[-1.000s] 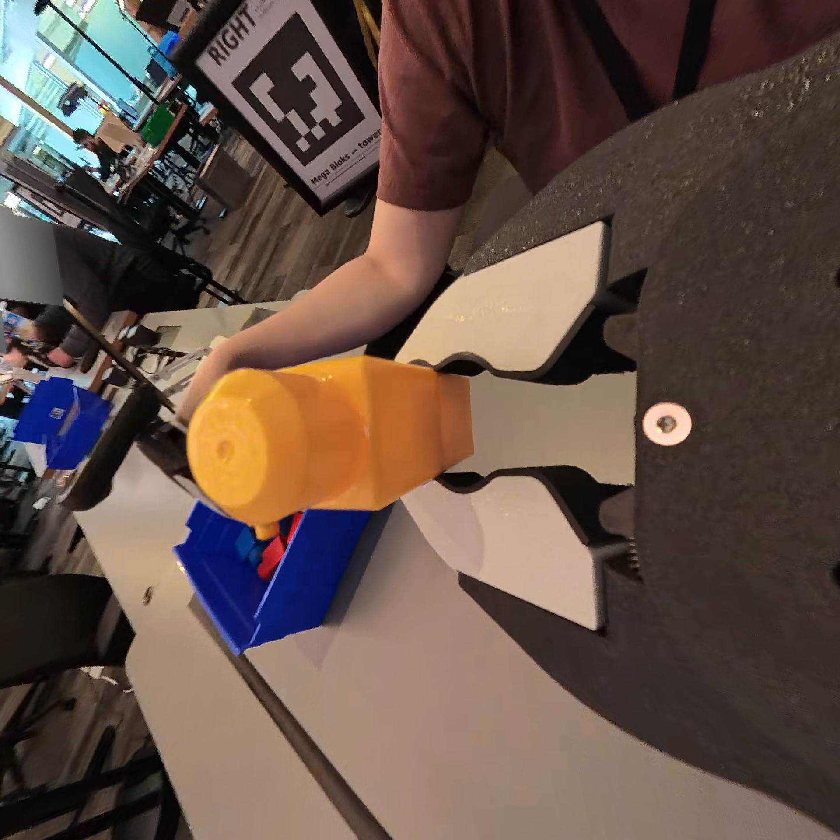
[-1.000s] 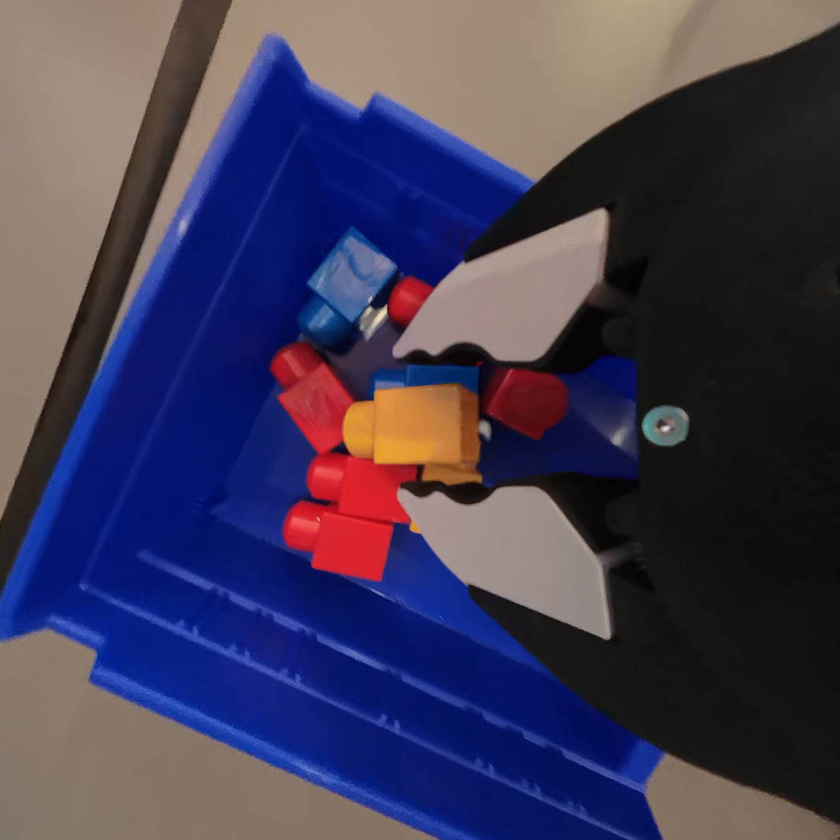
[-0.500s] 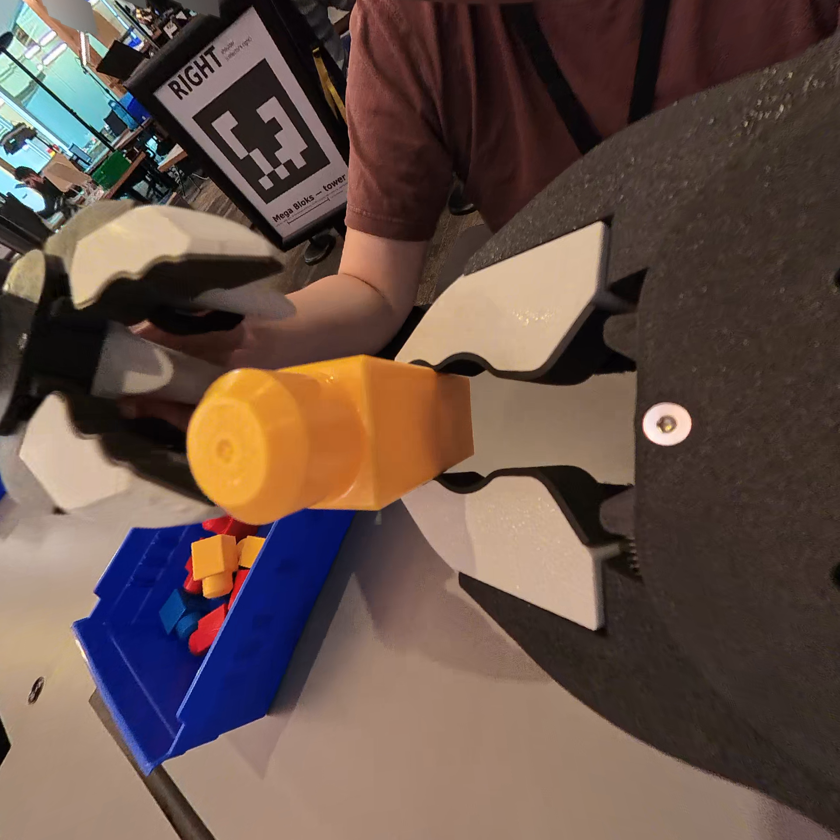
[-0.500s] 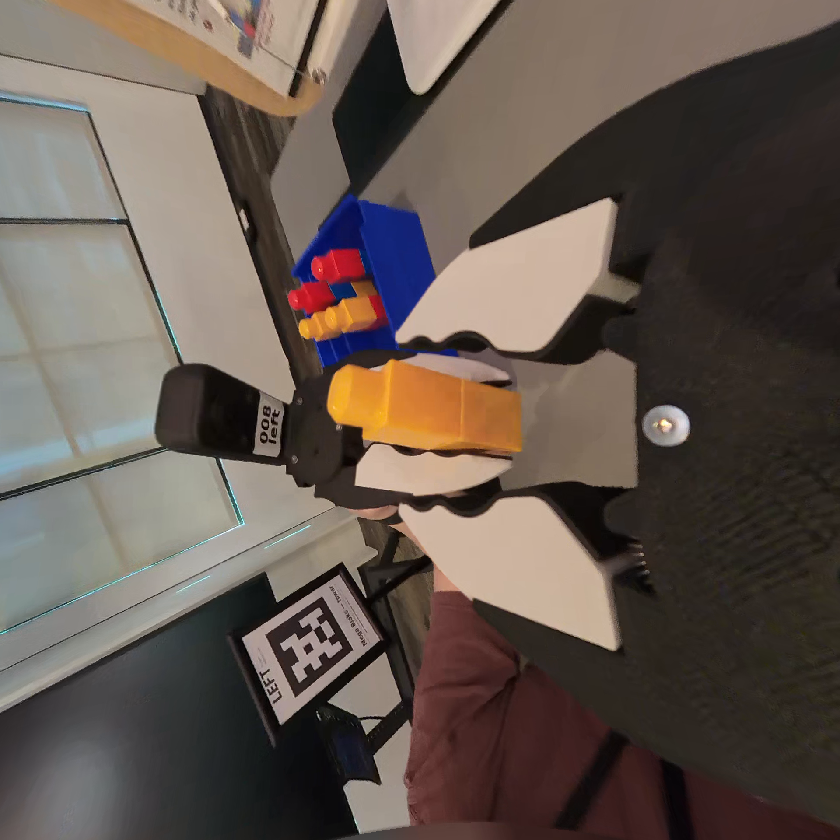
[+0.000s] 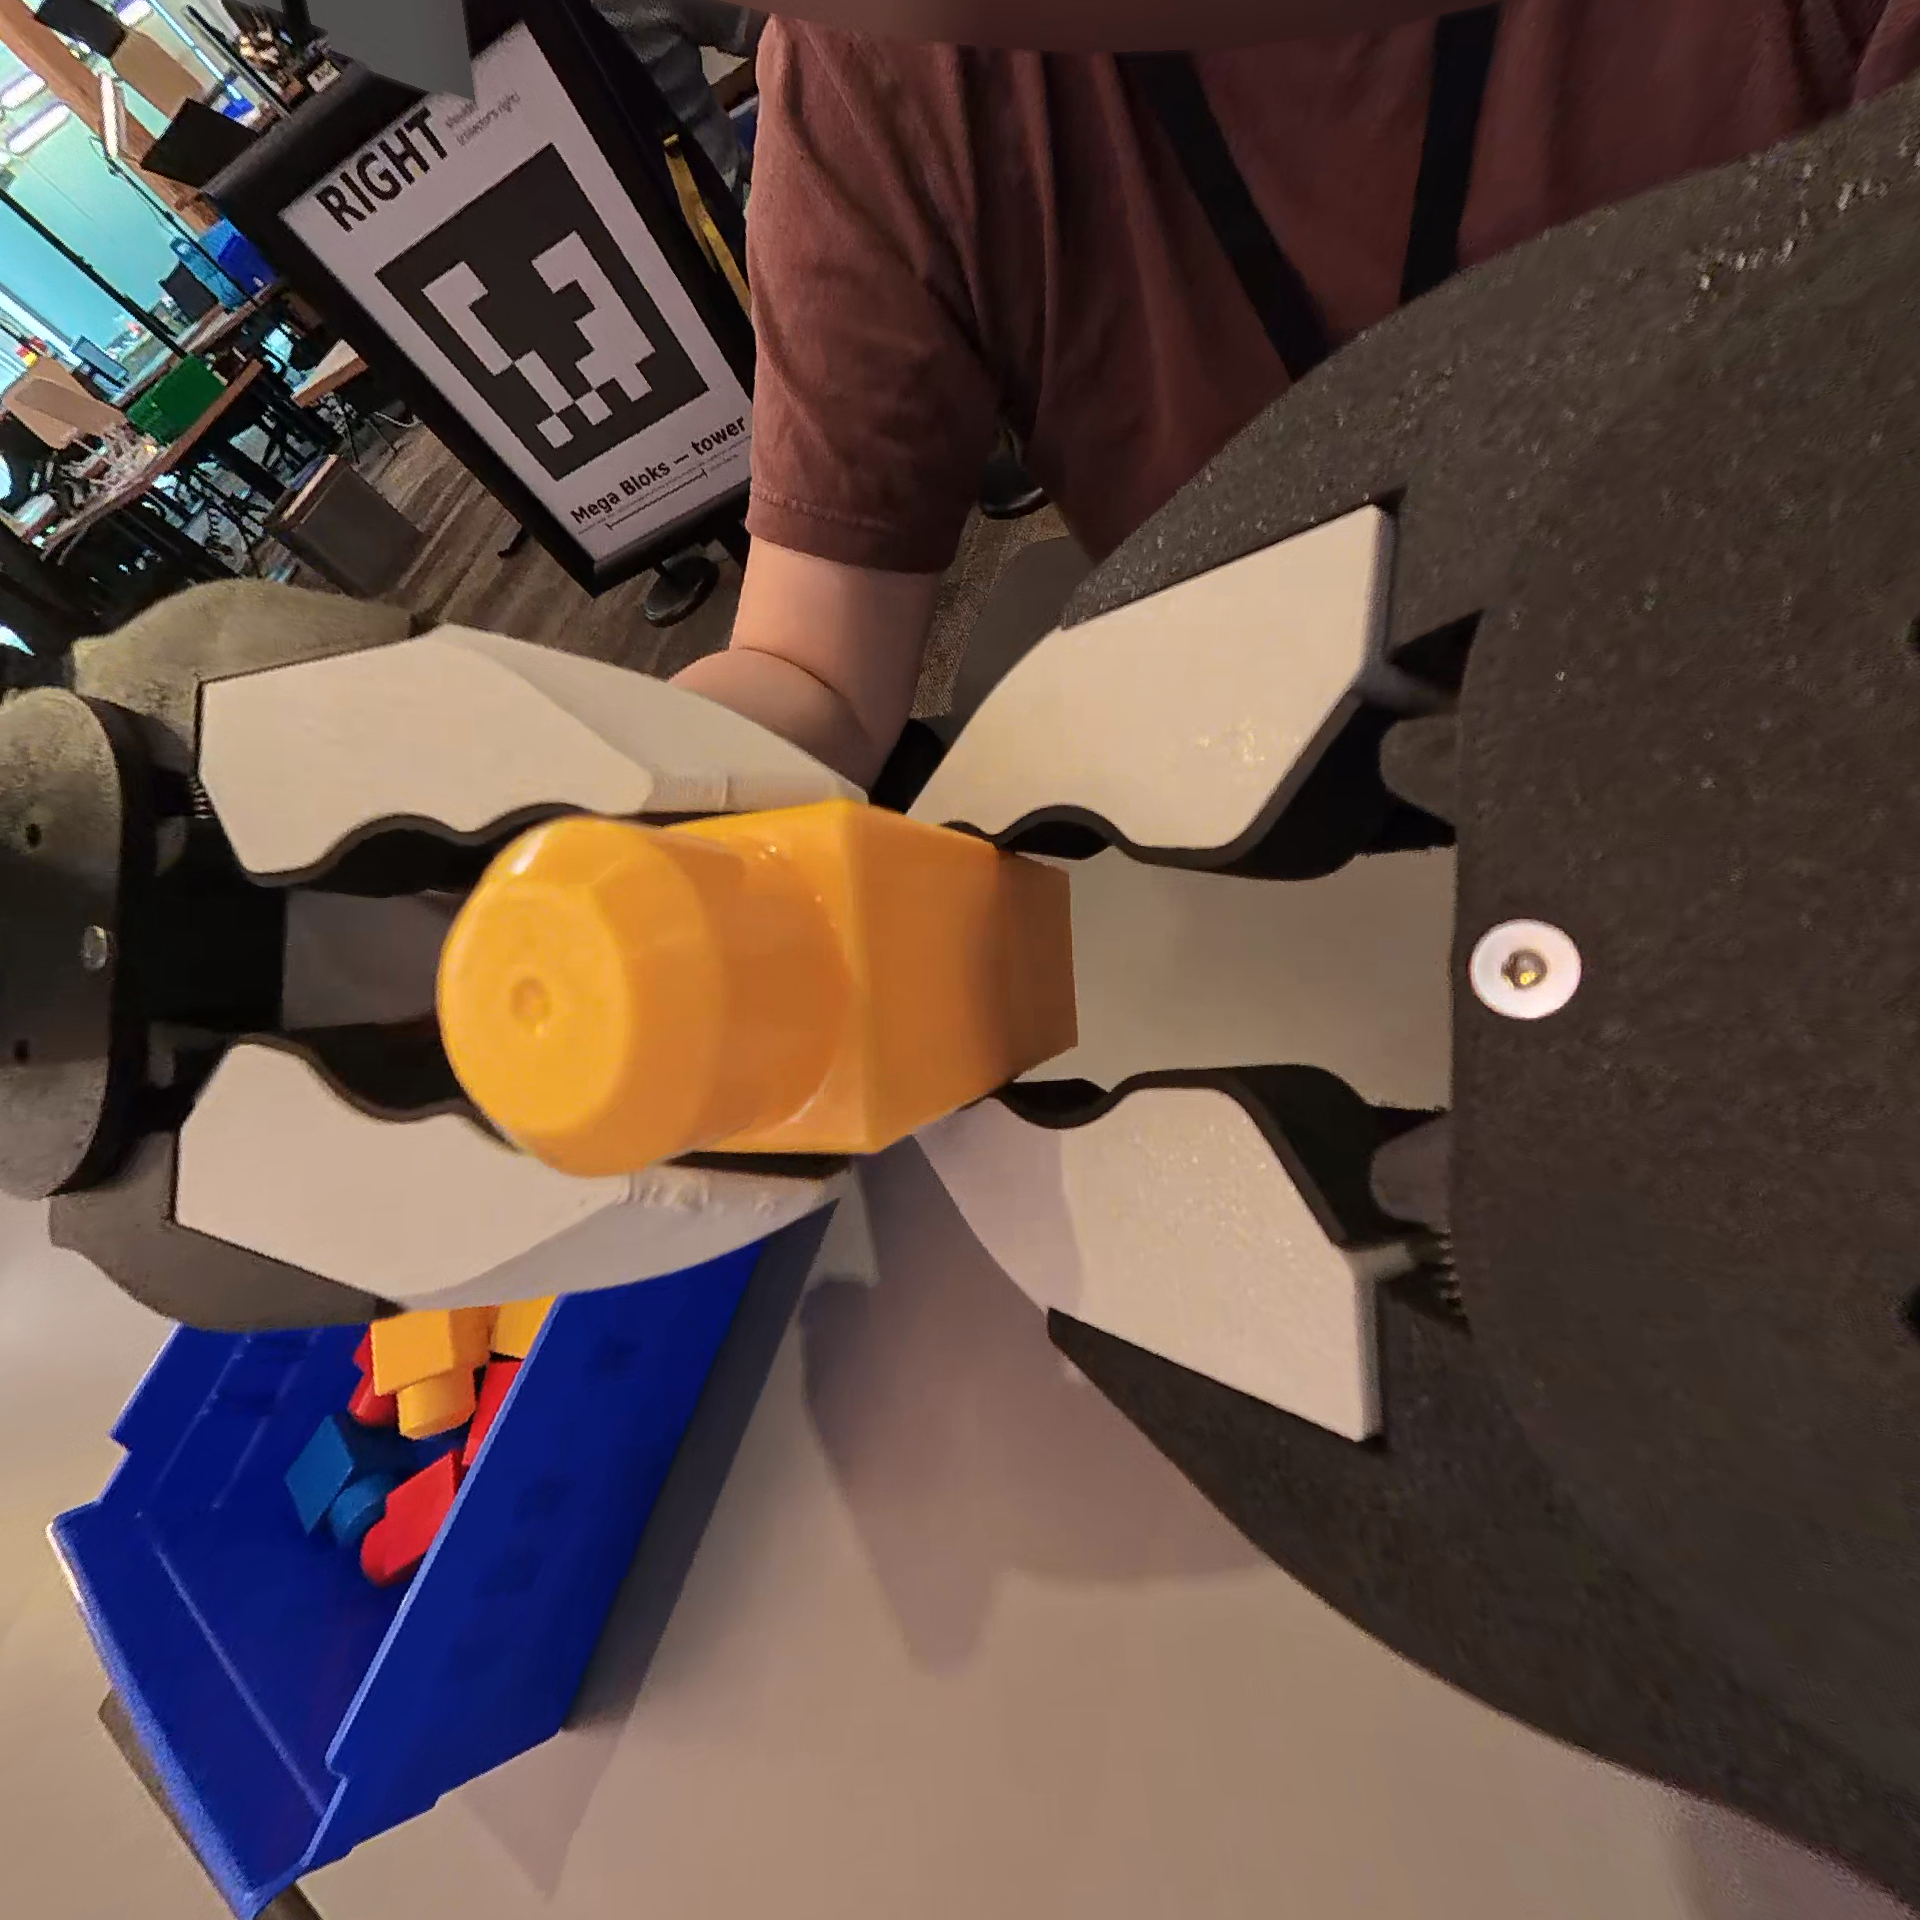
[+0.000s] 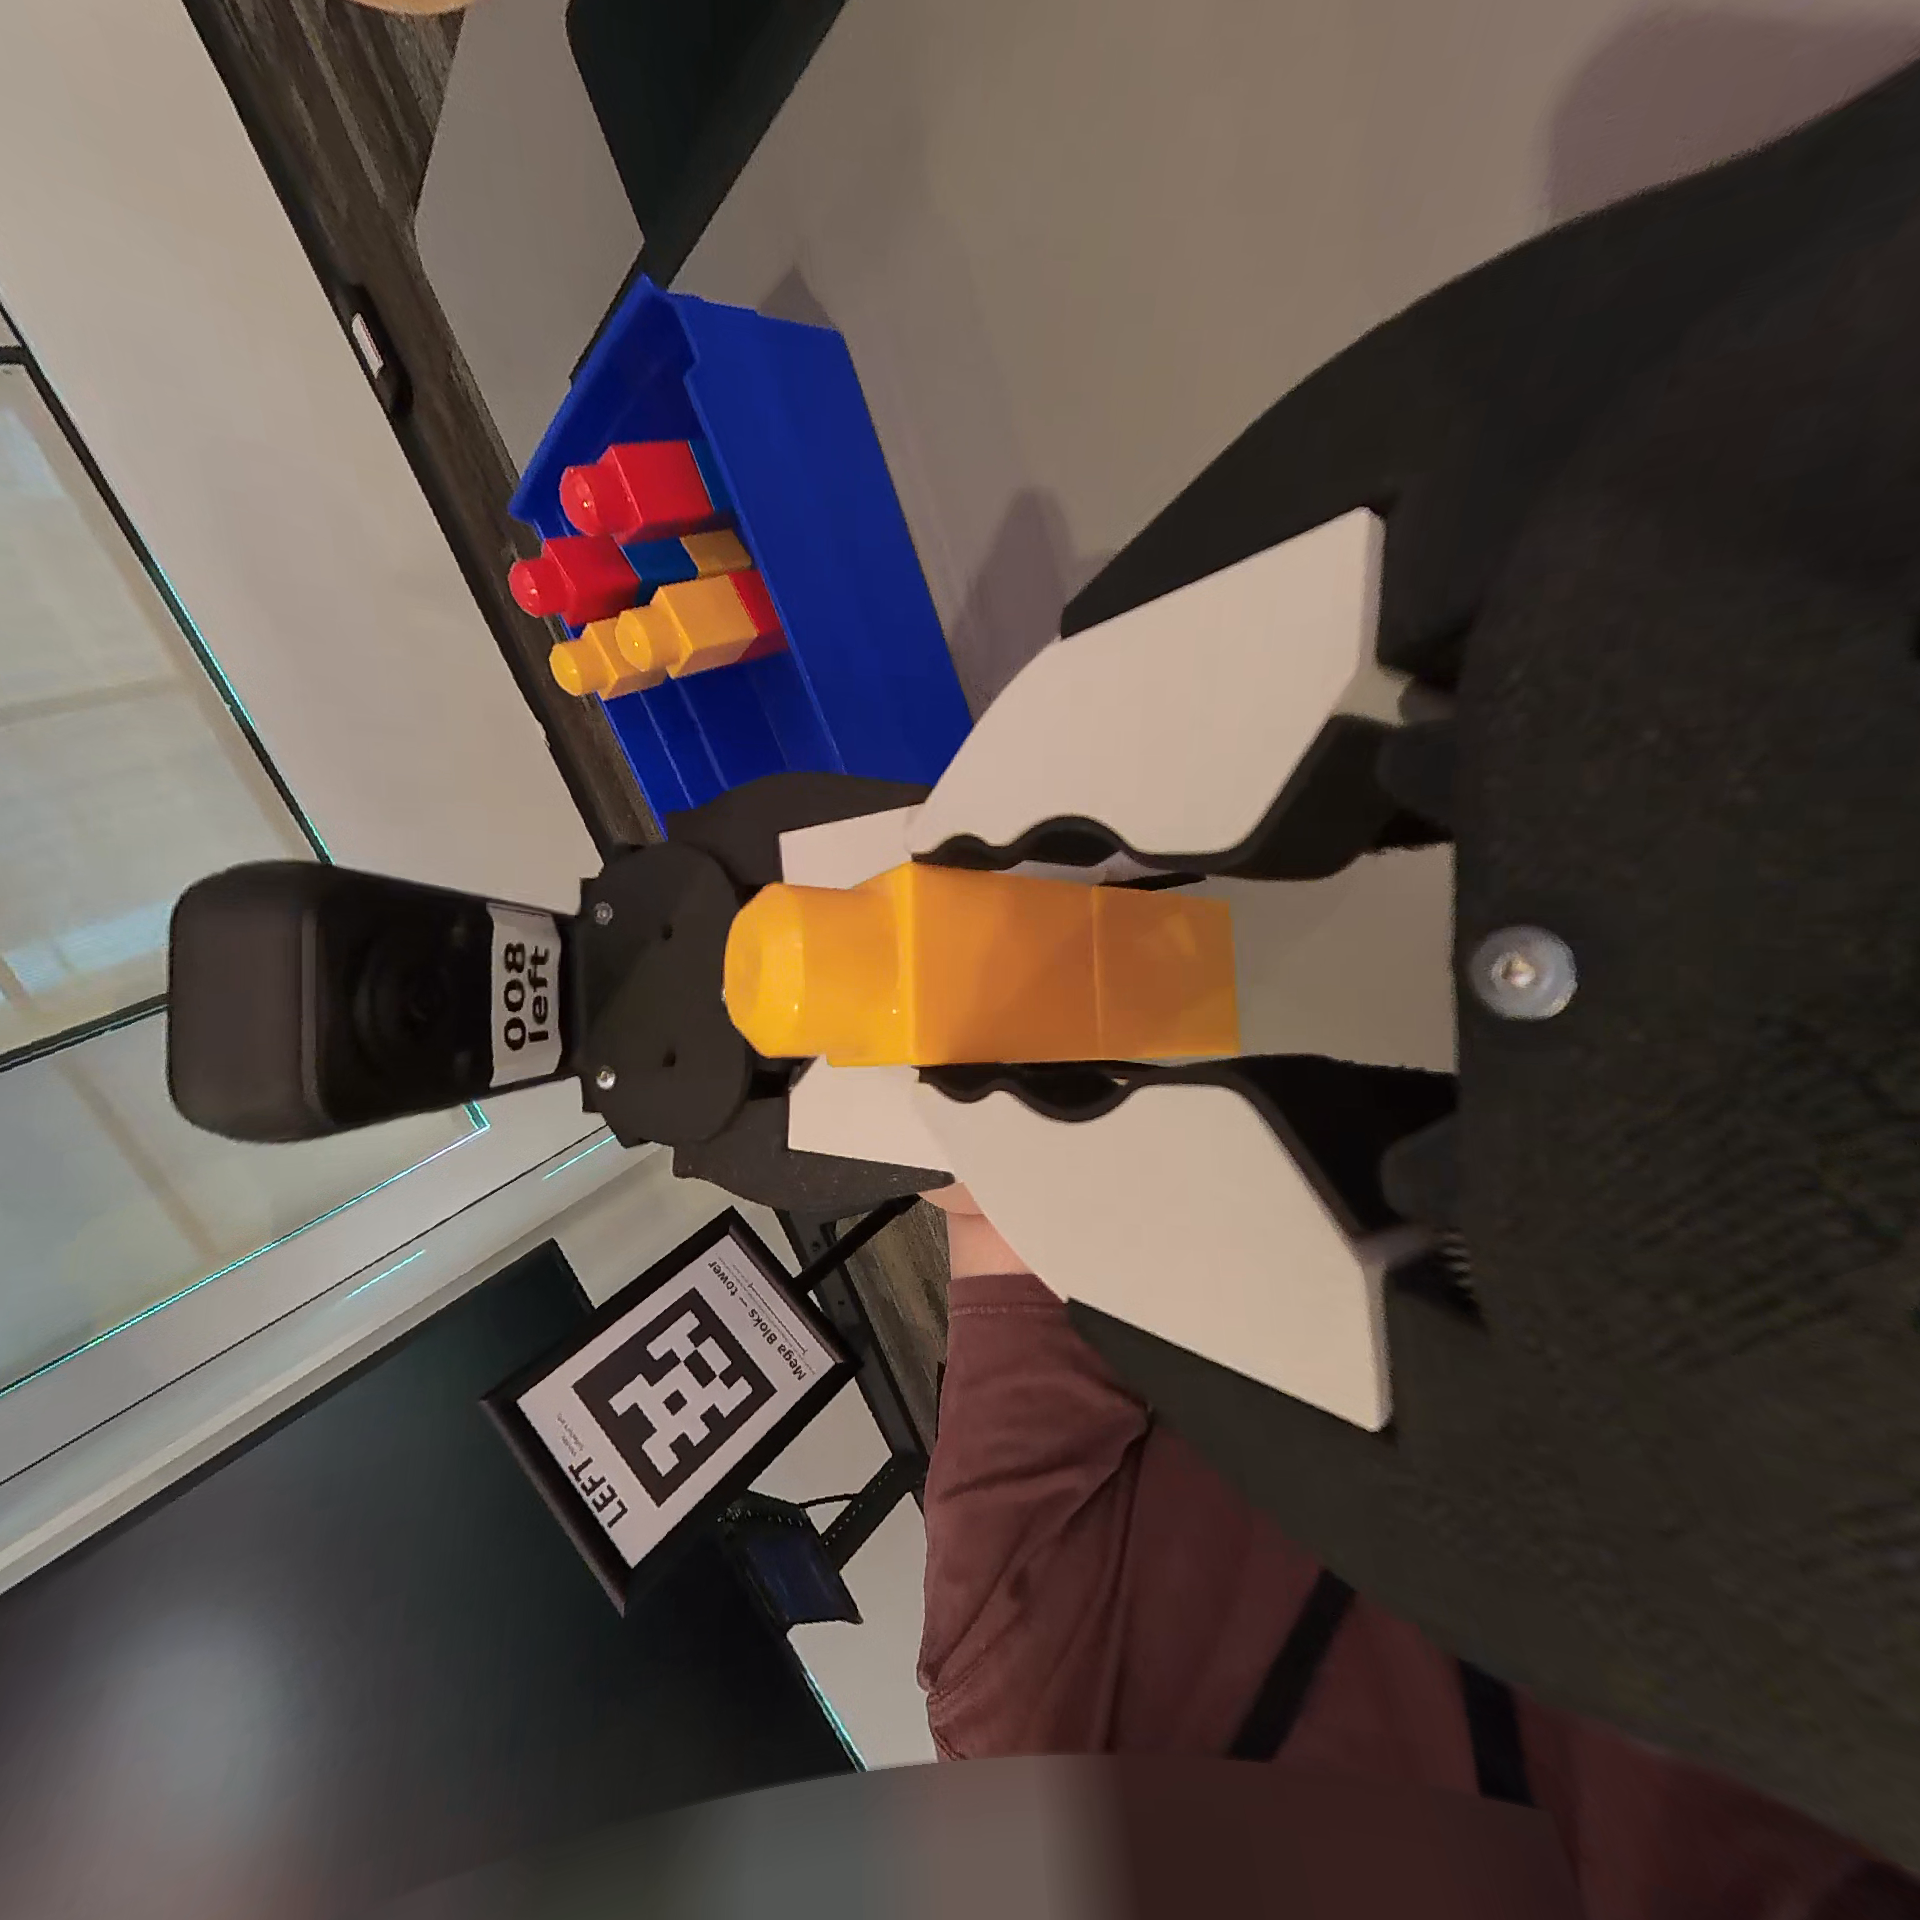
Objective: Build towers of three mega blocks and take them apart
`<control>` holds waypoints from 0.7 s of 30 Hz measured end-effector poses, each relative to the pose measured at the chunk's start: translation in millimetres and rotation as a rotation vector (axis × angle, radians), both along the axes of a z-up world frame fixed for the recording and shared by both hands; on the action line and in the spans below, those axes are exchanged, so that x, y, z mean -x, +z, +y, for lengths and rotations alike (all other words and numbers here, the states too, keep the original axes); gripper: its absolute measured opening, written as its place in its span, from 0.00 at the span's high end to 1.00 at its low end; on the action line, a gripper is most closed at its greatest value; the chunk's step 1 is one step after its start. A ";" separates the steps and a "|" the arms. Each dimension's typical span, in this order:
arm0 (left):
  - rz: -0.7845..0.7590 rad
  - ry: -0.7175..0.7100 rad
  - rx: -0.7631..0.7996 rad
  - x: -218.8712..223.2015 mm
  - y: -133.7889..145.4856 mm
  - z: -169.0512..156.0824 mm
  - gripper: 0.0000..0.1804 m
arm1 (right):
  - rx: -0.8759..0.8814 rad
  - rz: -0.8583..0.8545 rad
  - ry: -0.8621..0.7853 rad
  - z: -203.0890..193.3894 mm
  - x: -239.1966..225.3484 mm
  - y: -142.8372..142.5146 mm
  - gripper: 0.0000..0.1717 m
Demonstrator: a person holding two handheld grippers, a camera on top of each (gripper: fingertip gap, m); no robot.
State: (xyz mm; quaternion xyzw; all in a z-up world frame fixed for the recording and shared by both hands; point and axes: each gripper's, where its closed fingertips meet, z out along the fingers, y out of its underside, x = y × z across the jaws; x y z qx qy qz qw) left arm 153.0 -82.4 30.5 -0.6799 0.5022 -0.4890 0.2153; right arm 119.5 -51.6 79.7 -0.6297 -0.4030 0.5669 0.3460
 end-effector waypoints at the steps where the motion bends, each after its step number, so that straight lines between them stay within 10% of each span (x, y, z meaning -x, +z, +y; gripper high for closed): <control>1: -0.006 0.001 0.012 -0.6 0.6 0.0 0.78 | 0.000 0.002 -0.003 0.3 -0.5 0.7 0.79; 21: -0.111 0.032 0.163 -18.6 -1.9 12.5 0.78 | 0.066 0.058 -0.091 23.8 -11.8 1.3 0.79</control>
